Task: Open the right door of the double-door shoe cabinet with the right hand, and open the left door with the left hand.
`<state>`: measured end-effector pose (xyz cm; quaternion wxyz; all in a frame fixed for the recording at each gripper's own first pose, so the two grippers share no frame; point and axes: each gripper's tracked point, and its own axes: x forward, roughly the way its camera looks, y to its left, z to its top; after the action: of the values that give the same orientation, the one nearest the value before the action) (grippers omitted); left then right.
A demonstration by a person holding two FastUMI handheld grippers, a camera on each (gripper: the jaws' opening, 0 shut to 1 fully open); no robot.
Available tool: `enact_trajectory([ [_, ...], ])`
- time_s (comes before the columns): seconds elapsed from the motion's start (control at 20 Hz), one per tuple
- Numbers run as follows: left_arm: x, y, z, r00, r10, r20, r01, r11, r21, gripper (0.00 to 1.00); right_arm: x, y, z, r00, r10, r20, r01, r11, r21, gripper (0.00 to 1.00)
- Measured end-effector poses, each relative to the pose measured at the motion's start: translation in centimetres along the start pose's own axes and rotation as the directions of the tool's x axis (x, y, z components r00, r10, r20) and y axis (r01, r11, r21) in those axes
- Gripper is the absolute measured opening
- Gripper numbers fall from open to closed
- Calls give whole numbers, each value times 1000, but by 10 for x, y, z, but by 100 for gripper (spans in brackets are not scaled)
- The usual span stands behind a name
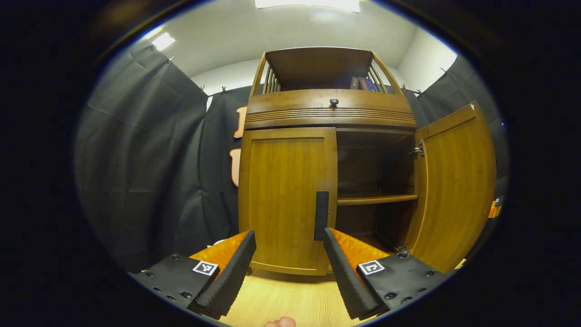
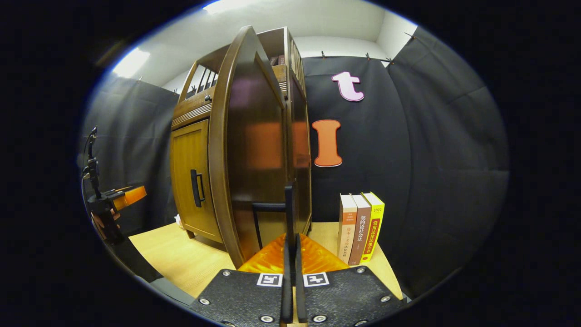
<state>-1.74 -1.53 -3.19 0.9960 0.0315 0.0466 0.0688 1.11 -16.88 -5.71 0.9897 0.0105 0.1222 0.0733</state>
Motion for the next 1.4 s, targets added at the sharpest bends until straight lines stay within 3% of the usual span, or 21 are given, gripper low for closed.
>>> enact_trajectory([
  [0.05, 1, -1, 0, 1000, -1, 2, 1, 1000, -9, 93, -1, 2, 0, 1000, -9, 3, 9, 1000, -15, 3],
  [0.1, 3, -4, 2, 1000, -4, 6, 5, 1000, -19, 93, -1, 3, -1, 1000, -23, 5, 23, 1000, -18, 10],
  [0.15, 6, -7, 2, 1000, -8, 8, 9, 1000, -25, 93, -4, 4, -3, 999, -37, 13, 37, 999, 0, 0],
  [0.3, 15, -10, -4, 1000, -8, 2, 8, 999, -40, 93, -24, 0, -5, 996, -74, 50, 72, 996, 46, 14],
  [0.35, 20, -13, -7, 1000, -17, -7, 17, 999, -46, 93, -32, -5, -12, 995, -93, 42, 92, 995, 43, 13],
  [0.4, 26, -17, -9, 999, -34, -15, 34, 998, -50, 93, -40, -10, -15, 992, -118, 33, 117, 992, 35, 23],
  [0.45, 31, -20, -9, 999, -47, -14, 46, 998, -52, 93, -45, -15, -17, 989, -147, 28, 146, 989, 33, 22],
  [0.5, 38, -22, -8, 998, -59, -7, 59, 997, -50, 96, -51, -18, -16, 985, -171, 27, 170, 985, 42, 44],
  [0.55, 45, -25, -6, 997, -72, -1, 72, 996, -47, 96, -56, -19, -14, 982, -187, 30, 185, 981, 62, 38],
  [0.6, 53, -25, -7, 997, -81, -2, 81, 995, -50, 93, -60, -21, -13, 979, -203, 35, 199, 976, 86, 54],
  [0.65, 62, -24, -8, 996, -92, -4, 91, 994, -57, 96, -68, -25, -12, 973, -229, 37, 224, 969, 101, 65],
  [0.75, 84, -23, -7, 995, -103, -14, 102, 993, -56, 93, -81, -36, -7, 956, -288, 57, 282, 955, 95, 75],
  [0.8, 92, -22, -9, 994, -109, -15, 109, 993, -47, 93, -87, -40, -2, 948, -309, 74, 303, 949, 87, 85],
  [0.9, 110, -27, -11, 991, -131, -18, 130, 991, -38, 93, -93, -43, 5, 937, -338, 92, 331, 940, 77, 81],
  [1.15, 151, -63, -34, 970, -227, -84, 221, 972, -77, 93, -102, -44, 18, 926, -360, 115, 355, 933, 59, 98],
  [1.3, 175, -70, -45, 967, -230, -106, 224, 973, -61, 93, -110, -44, 22, 924, -362, 125, 358, 932, 55, 98],
  [1.35, 183, -71, -46, 968, -229, -103, 225, 973, -48, 93, -112, -46, 21, 920, -371, 125, 367, 929, 50, 91],
  [1.4, 189, -73, -48, 968, -230, -100, 227, 973, -42, 93, -115, -49, 18, 917, -379, 121, 377, 925, 44, 91],
])
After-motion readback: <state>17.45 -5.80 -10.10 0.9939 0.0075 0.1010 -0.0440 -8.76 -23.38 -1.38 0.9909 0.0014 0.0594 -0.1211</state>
